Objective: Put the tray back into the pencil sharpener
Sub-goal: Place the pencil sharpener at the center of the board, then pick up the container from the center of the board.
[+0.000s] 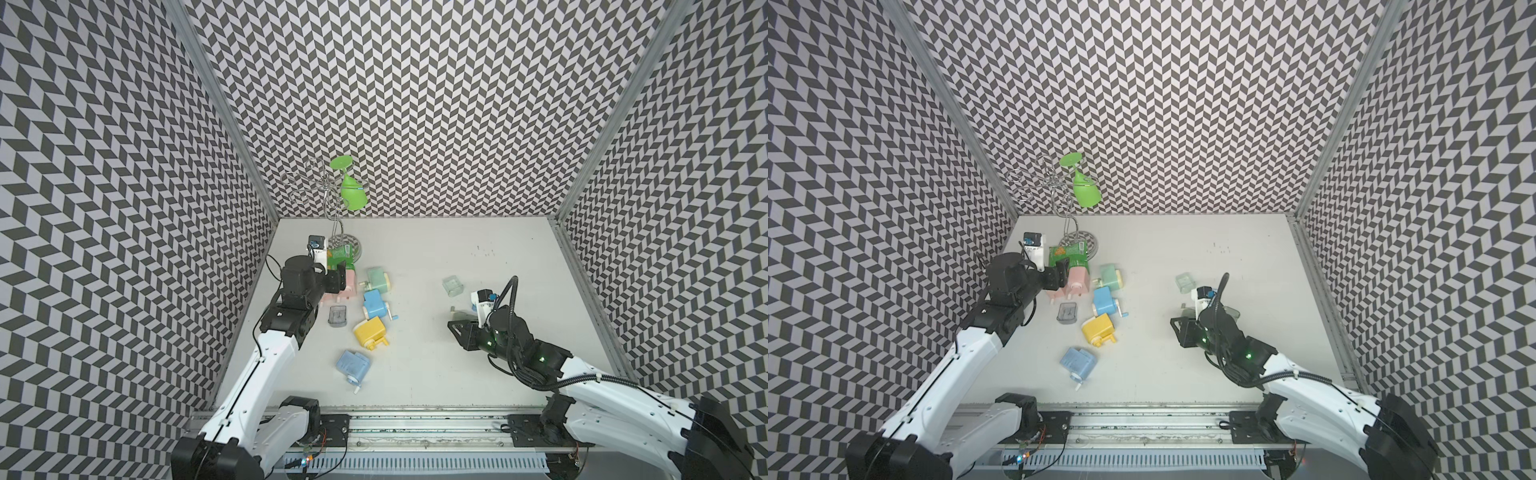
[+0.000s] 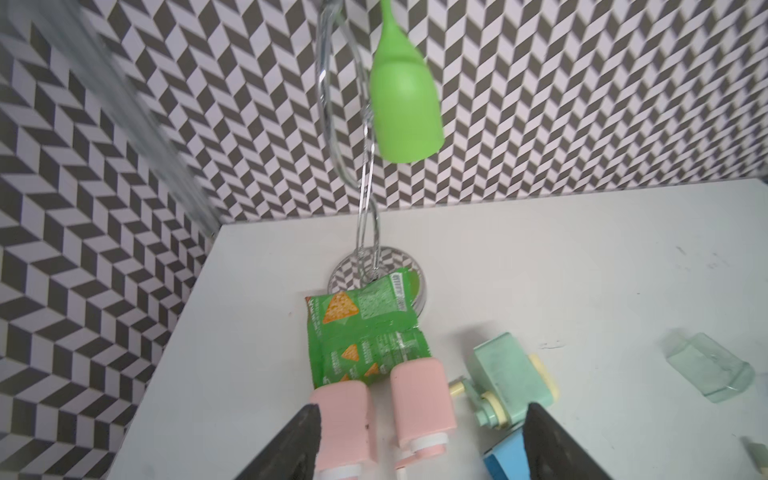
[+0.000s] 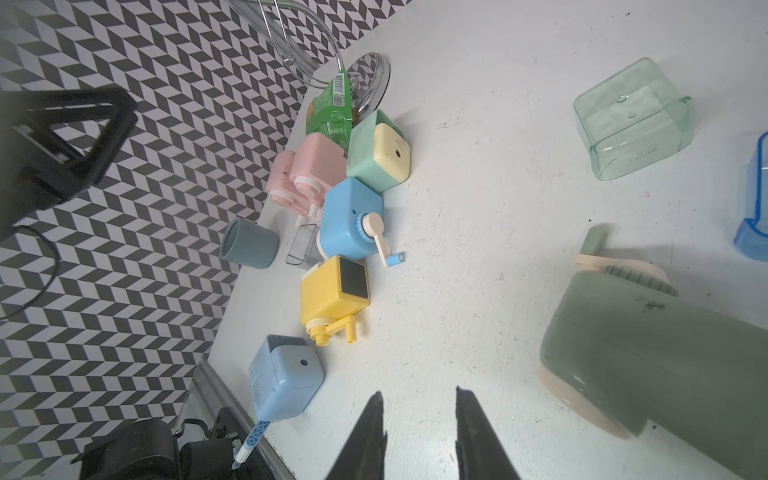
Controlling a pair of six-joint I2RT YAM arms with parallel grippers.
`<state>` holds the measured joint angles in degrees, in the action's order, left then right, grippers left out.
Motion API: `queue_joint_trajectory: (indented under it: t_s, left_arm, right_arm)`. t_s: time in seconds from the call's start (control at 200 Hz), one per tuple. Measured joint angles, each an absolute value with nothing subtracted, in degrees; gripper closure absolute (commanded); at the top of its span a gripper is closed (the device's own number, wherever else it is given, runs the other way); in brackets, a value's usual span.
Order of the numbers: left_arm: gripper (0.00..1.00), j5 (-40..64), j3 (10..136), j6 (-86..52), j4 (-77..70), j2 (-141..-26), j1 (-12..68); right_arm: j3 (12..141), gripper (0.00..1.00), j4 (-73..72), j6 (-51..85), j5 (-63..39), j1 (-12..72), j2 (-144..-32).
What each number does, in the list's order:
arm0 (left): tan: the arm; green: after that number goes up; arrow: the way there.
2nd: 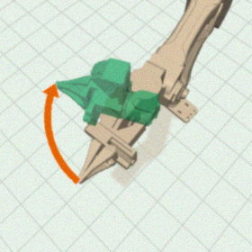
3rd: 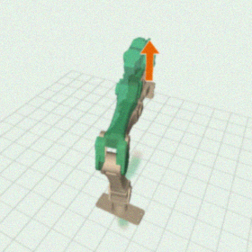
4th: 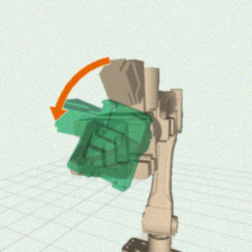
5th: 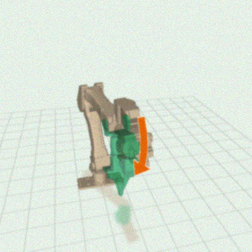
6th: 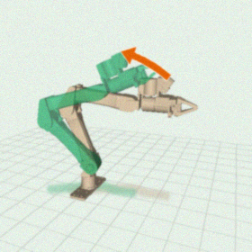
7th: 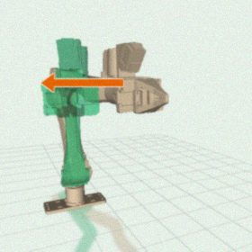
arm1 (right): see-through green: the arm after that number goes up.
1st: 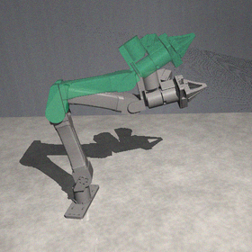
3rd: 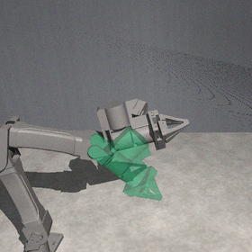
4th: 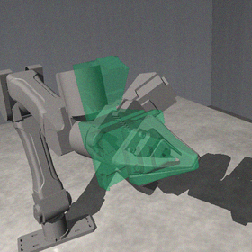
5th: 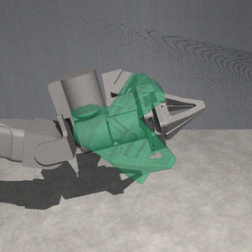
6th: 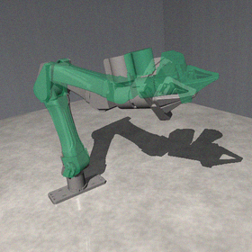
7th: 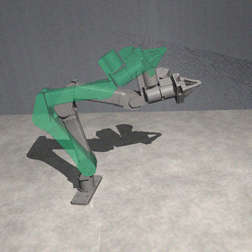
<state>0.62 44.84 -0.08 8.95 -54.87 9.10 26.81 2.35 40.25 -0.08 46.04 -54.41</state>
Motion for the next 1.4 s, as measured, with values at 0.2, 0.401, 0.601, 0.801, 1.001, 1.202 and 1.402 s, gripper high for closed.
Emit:
queue_joint_trajectory:
  t_s: [0.2, 0.401, 0.601, 0.801, 1.001, 1.202, 1.402]
  left_arm:
    - [0.25, 10.9, 37.9, -0.1, 0.1, -49.9, 11.4]
    - [0.25, 13.9, 35.2, -2.0, -0.2, -52.2, 13.6]
    - [0.25, 13.6, 35.2, -5.0, -0.2, -53.6, 13.6]
    - [0.24, 11.1, 35.2, -6.4, -0.2, -52.6, 13.6]
    - [0.22, 7.9, 34.4, -7.5, -1.1, -48.6, 13.6]
    - [0.22, 7.1, 33.5, -7.7, -1.5, -46.7, 13.6]
    - [0.22, 7.9, 33.5, -8.2, -1.7, -46.8, 13.1]
  right_arm:
    - [27.9, 0.69, 3.9, 37.0, -0.1, 46.0, -54.9]
    - [34.8, 0.69, 4.7, 33.2, -0.1, 46.0, -62.4]
    - [46.1, 0.69, 5.3, 28.7, -1.0, 46.0, -74.0]
    - [55.0, 0.66, 6.9, 25.0, -1.3, 46.0, -86.3]
    - [65.3, 0.6, 9.0, 23.2, -0.2, 46.0, -97.4]
    - [71.7, 0.52, 14.1, 21.5, 7.2, 45.1, -101.5]
    - [69.8, 0.26, 16.9, 18.3, 9.6, 34.5, -100.8]
